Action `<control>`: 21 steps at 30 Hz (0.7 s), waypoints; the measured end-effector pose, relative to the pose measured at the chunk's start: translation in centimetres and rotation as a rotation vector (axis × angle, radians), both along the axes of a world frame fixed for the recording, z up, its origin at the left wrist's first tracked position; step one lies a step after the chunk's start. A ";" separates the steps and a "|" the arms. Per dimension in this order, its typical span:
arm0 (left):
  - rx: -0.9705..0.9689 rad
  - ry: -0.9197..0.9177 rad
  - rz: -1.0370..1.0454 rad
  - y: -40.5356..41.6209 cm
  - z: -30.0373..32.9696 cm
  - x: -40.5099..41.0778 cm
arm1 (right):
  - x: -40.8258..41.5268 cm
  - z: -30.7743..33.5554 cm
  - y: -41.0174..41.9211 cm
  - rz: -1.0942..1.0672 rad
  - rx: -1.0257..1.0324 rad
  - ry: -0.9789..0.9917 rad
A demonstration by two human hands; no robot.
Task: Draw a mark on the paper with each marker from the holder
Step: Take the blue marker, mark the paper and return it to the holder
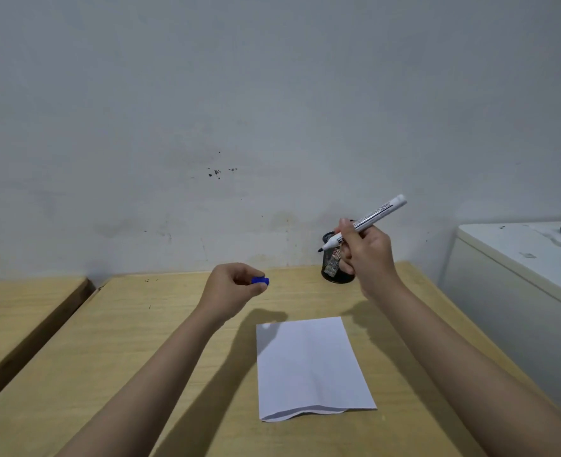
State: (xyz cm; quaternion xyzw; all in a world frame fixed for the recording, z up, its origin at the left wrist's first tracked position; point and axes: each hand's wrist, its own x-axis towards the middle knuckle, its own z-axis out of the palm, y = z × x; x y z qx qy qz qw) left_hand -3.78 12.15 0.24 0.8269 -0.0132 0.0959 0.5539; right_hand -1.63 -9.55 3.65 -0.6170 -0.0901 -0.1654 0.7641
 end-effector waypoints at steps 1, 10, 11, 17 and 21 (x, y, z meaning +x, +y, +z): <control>0.035 0.025 0.013 0.0 -0.6 0.7 | 0.1 -0.7 0.2 -0.013 -0.044 0.015; 0.374 0.269 -0.077 -0.2 -6.0 6.1 | 0.7 -5.4 1.8 -0.012 -0.179 0.086; 0.384 0.278 -0.088 -0.2 -6.3 6.3 | 0.9 -5.6 2.0 -0.005 -0.181 0.092; 0.237 0.263 -0.063 0.4 -7.4 6.0 | 1.7 -6.7 4.1 -0.006 -0.220 0.123; 0.106 0.217 -0.051 1.9 -7.4 3.8 | 2.0 -7.5 6.0 0.040 -0.114 0.230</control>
